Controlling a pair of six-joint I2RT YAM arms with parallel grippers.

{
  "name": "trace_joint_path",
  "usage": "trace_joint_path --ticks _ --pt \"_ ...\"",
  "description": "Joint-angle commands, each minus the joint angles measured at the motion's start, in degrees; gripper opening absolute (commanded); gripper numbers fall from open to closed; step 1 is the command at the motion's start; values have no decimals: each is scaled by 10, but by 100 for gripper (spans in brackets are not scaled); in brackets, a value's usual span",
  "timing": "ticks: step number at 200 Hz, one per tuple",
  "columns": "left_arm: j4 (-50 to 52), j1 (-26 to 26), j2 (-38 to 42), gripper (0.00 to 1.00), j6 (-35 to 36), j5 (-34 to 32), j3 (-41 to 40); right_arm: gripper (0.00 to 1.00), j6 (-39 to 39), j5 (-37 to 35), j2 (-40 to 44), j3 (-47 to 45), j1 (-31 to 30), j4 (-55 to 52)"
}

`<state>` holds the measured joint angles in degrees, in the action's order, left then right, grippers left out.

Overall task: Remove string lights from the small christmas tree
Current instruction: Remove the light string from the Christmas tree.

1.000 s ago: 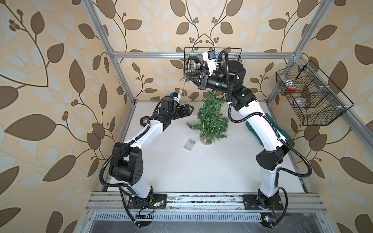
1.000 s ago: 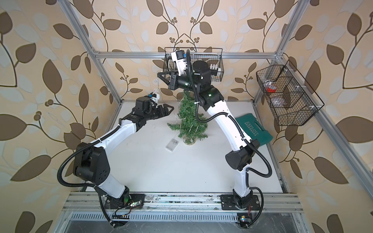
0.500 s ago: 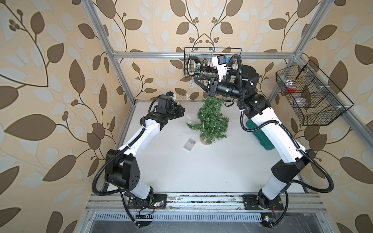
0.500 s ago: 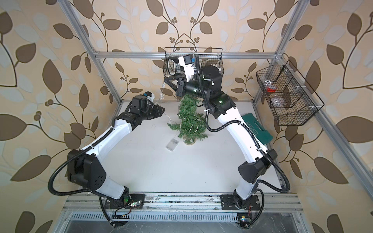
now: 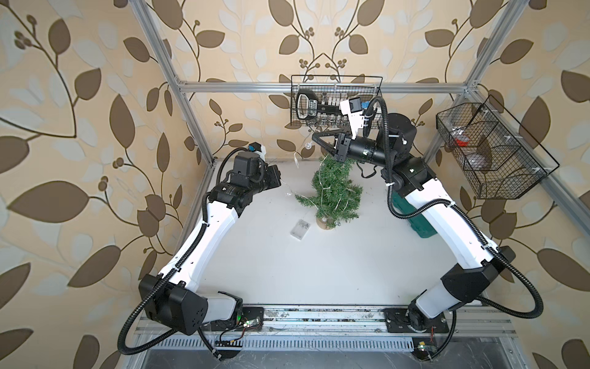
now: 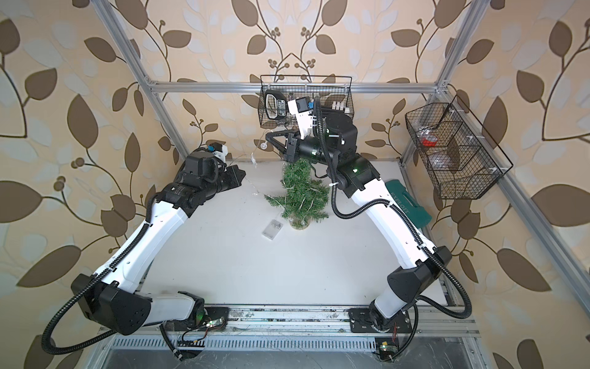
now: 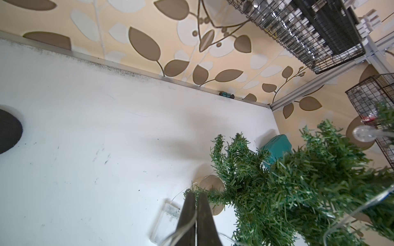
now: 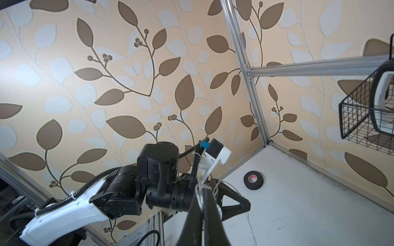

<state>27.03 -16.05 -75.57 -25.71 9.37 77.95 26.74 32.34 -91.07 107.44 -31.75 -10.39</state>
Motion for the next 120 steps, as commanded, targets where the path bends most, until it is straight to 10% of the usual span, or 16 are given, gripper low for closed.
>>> trace_joint_path --ticks 1,66,120 --pt "17 1 19 0 -22 38 26 0 -5 -8 39 -36 2 -6" --pt "5 1 45 0 -62 38 -1 0 -9 -133 89 -76 7 -59" --pt "-6 -5 49 0 -82 43 3 0 0 -23 122 -121 6 -72"
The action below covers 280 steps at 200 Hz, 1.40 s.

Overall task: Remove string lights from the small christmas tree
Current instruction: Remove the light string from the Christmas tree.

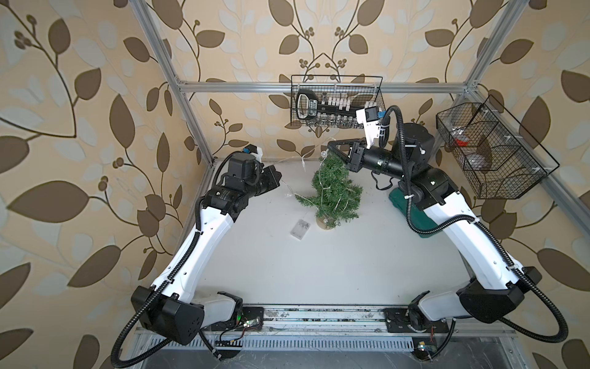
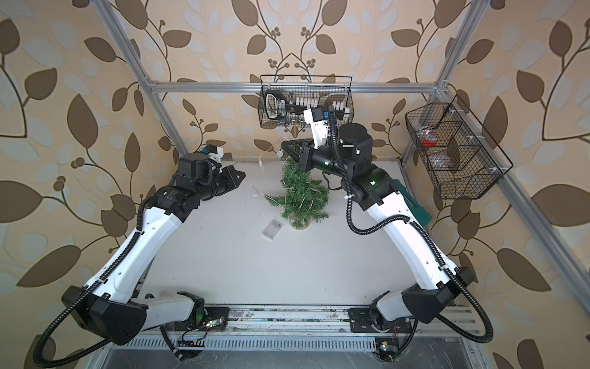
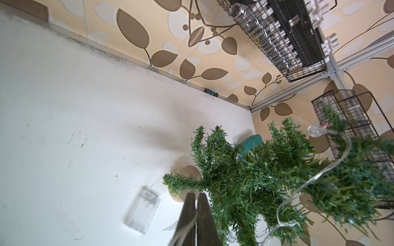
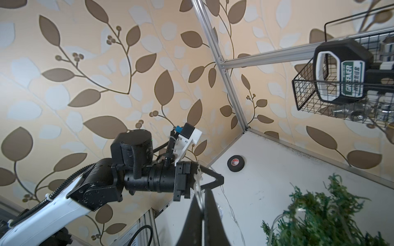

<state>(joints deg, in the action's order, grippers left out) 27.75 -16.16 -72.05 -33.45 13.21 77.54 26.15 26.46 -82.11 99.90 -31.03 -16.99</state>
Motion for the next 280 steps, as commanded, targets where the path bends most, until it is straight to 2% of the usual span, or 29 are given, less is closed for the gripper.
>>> trace_joint_path --ticks 1,29,110,152,196,235,258,280 --pt "-12 -4 14 0 -3 4 8 0 6 36 34 -48 -1 -5" --pt "7 -4 17 0 9 1 17 0 4 29 55 -67 -1 -6" --pt "42 -4 16 0 23 -7 44 0 7 50 31 -34 -2 -23" --pt "123 -4 1 0 44 -8 107 0 18 56 26 -44 -1 -34" --pt "175 -4 7 0 29 17 116 0 27 62 26 -51 -2 -43" --pt "188 -6 47 0 -21 56 73 0 51 52 47 -64 -14 -81" --pt "184 -17 73 0 -49 90 46 0 62 20 67 -72 -25 -124" --pt "193 -53 97 0 -63 94 18 0 89 -32 99 -105 -48 -159"
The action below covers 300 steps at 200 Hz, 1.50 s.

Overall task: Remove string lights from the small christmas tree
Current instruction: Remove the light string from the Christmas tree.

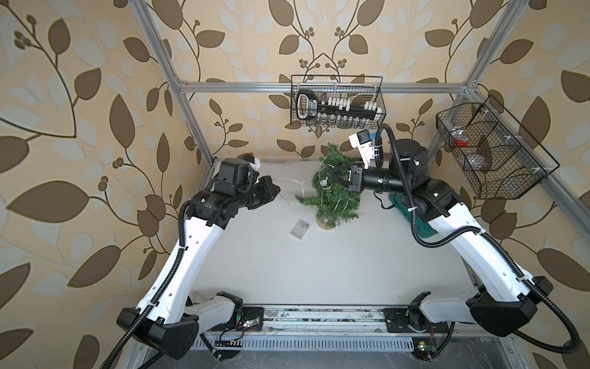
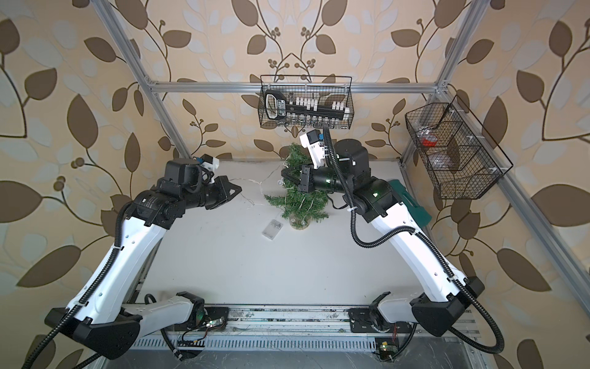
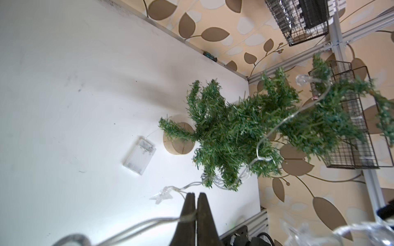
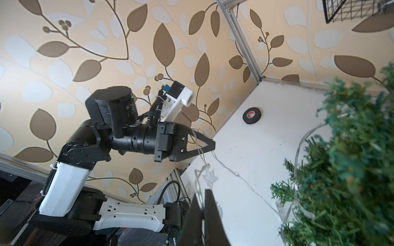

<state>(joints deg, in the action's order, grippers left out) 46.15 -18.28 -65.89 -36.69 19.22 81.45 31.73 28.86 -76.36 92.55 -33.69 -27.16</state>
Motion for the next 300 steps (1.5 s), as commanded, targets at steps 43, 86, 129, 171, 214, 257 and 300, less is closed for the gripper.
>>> trace_joint_path --ticks 43,86,129,171,214,257,300 --pt "22 -76 113 0 -67 24 -72 0 146 -148 129 -154 -58 -36" --pt "25 -105 153 0 -96 41 -63 0 234 -191 186 -245 -100 -15" --pt "6 -124 152 0 -141 60 -49 0 263 -208 197 -274 -132 7" --pt "-30 -184 95 0 -155 34 -5 7 239 -190 218 -316 -143 28" --pt "-29 -307 19 0 -161 -67 53 48 263 -210 265 -387 -145 63" --pt "-28 -374 -30 0 -182 -125 85 61 149 -194 296 -409 -145 67" --pt "-11 -402 -78 0 -180 -139 132 64 44 -151 320 -381 -145 46"
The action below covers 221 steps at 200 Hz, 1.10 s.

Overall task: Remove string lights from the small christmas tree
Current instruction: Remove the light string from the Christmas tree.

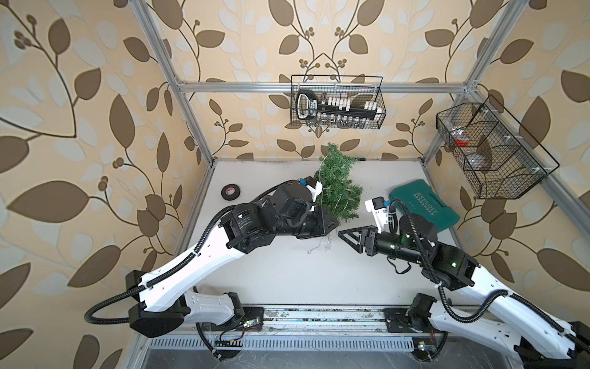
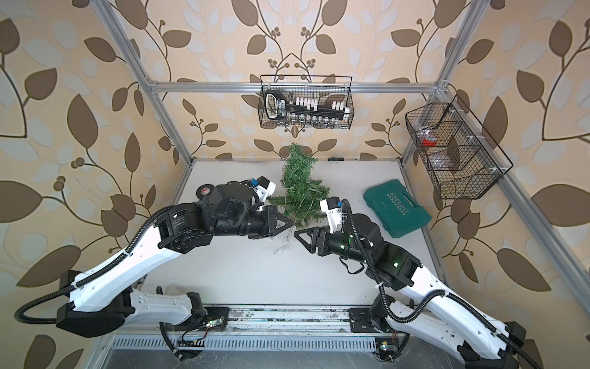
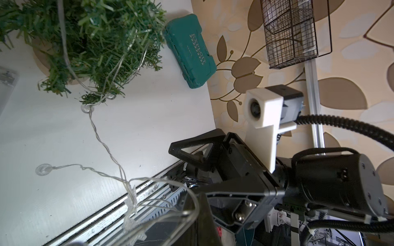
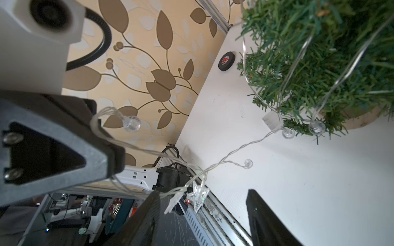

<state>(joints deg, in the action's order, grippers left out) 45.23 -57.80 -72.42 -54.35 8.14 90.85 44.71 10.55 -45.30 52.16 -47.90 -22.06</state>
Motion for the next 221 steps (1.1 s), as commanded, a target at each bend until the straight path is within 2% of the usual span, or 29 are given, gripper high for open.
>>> trace_joint_path --ticks 1,58,115,156,204,221 --pt "-1 -6 -14 0 -3 -27 39 64 -88 33 9 23 -3 -5" --pt "6 -6 -29 0 5 -42 55 63 -131 28 13 15 -3 12" --pt "11 -6 -25 0 5 -43 56 62 -171 6 -35 5 -3 65" --pt "14 -6 -23 0 5 -42 56 55 -178 -19 -48 2 -3 89" --pt "14 -6 -21 0 8 -46 59 53 -176 -21 -57 -10 -3 113" --pt "16 -6 -20 0 9 -49 61 47 -177 -21 -64 -10 -2 123"
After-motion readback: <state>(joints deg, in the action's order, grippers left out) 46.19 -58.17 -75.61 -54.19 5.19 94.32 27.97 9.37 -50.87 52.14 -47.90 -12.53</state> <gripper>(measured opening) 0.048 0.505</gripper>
